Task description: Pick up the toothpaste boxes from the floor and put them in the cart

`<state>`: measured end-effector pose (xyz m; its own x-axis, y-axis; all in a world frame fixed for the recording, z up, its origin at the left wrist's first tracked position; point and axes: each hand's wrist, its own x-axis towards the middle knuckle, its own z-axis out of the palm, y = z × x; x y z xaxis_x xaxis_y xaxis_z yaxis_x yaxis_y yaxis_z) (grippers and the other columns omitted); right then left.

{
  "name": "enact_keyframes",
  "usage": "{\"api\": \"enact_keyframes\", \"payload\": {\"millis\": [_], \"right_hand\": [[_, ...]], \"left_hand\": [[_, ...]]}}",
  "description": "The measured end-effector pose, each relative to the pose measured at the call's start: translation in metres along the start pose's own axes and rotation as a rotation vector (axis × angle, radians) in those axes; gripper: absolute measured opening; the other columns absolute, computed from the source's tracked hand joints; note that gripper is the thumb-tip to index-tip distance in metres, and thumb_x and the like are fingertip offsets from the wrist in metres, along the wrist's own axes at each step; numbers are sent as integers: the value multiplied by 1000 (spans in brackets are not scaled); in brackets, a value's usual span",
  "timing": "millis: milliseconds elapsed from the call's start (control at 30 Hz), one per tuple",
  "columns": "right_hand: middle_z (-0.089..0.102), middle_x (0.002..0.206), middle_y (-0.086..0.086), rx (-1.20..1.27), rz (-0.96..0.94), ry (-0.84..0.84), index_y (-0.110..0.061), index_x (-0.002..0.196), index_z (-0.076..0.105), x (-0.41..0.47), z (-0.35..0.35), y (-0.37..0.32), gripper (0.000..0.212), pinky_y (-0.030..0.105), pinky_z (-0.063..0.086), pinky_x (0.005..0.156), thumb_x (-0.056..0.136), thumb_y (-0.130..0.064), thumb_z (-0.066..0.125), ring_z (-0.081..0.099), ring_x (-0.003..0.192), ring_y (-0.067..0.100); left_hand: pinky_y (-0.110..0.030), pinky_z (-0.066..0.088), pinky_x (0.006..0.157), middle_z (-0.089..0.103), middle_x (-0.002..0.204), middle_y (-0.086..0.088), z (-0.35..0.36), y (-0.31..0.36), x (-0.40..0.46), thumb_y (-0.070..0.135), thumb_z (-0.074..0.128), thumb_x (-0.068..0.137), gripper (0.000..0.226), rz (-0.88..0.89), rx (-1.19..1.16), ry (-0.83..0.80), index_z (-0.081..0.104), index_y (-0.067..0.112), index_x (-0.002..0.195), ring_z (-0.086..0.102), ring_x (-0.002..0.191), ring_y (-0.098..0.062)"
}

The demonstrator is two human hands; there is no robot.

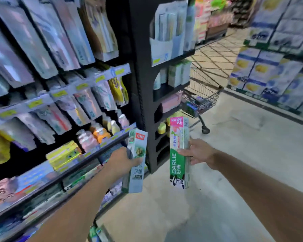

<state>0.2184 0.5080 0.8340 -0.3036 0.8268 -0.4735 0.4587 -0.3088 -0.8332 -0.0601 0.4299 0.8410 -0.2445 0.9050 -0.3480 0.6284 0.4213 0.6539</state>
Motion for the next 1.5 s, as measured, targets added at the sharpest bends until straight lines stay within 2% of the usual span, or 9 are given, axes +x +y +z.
{"api": "enact_keyframes", "payload": {"millis": [200, 300, 467, 633, 700, 800, 1100, 1233, 1500], "right_hand": [[75, 104, 8, 70, 131, 161, -8, 118, 67, 46, -53, 6, 43, 45, 61, 80, 81, -23, 81, 73, 91, 27], [74, 98, 3, 2, 136, 246, -14, 110, 68, 68, -76, -3, 28, 37, 62, 76, 85, -25, 76, 73, 86, 21], [73, 97, 10, -14, 162, 371, -19, 88, 65, 98, -115, -25, 15, 43, 62, 78, 82, -22, 79, 72, 87, 24], [72, 102, 11, 34, 226, 464, -9, 104, 65, 118, -155, -25, 25, 41, 62, 78, 85, -22, 76, 71, 92, 24], [71, 103, 11, 58, 242, 484, -8, 105, 64, 124, -174, -17, 26, 41, 61, 79, 86, -22, 75, 70, 93, 24], [71, 102, 9, 99, 250, 530, -9, 100, 63, 132, -212, -2, 25, 41, 61, 79, 85, -26, 76, 69, 92, 23], [71, 99, 7, 183, 298, 579, -8, 102, 63, 170, -381, 59, 32, 37, 62, 74, 83, -29, 78, 70, 90, 22], [72, 97, 7, 174, 320, 542, -9, 102, 63, 189, -463, 75, 33, 38, 62, 74, 82, -30, 79, 71, 88, 22], [70, 97, 5, 185, 301, 499, -12, 100, 61, 249, -566, 81, 30, 37, 62, 74, 82, -28, 79, 69, 88, 21]], "left_hand": [[-49, 57, 83, 72, 99, 1, 29, 46, 99, 52, 82, 69, 62, 106, -10, -175, 58, 9, 106, 70, 89, -19], [-47, 56, 84, 66, 100, -3, 34, 73, 145, 45, 82, 76, 53, 161, 48, -217, 52, 8, 98, 66, 92, -22], [-42, 54, 78, 65, 98, -12, 42, 124, 215, 42, 81, 78, 47, 244, 136, -282, 45, 12, 83, 66, 92, -28], [-39, 55, 71, 70, 89, -7, 66, 176, 271, 38, 79, 81, 35, 330, 167, -391, 56, 11, 80, 68, 85, -25], [-42, 58, 78, 73, 89, -2, 82, 197, 286, 36, 79, 81, 21, 370, 174, -458, 66, 19, 84, 70, 86, -22], [-37, 57, 82, 70, 92, 2, 112, 236, 306, 28, 79, 83, 20, 401, 207, -506, 60, 27, 80, 68, 91, -21], [-27, 52, 63, 68, 86, 3, 233, 375, 365, 25, 77, 85, 23, 417, 223, -533, 55, 28, 77, 65, 75, -11], [-41, 60, 76, 74, 94, -3, 276, 434, 390, 27, 77, 85, 16, 327, 195, -528, 62, 23, 82, 71, 83, -21], [-40, 60, 75, 73, 95, 0, 322, 510, 452, 25, 73, 89, 11, 255, 173, -505, 63, 24, 91, 70, 84, -19]]}}
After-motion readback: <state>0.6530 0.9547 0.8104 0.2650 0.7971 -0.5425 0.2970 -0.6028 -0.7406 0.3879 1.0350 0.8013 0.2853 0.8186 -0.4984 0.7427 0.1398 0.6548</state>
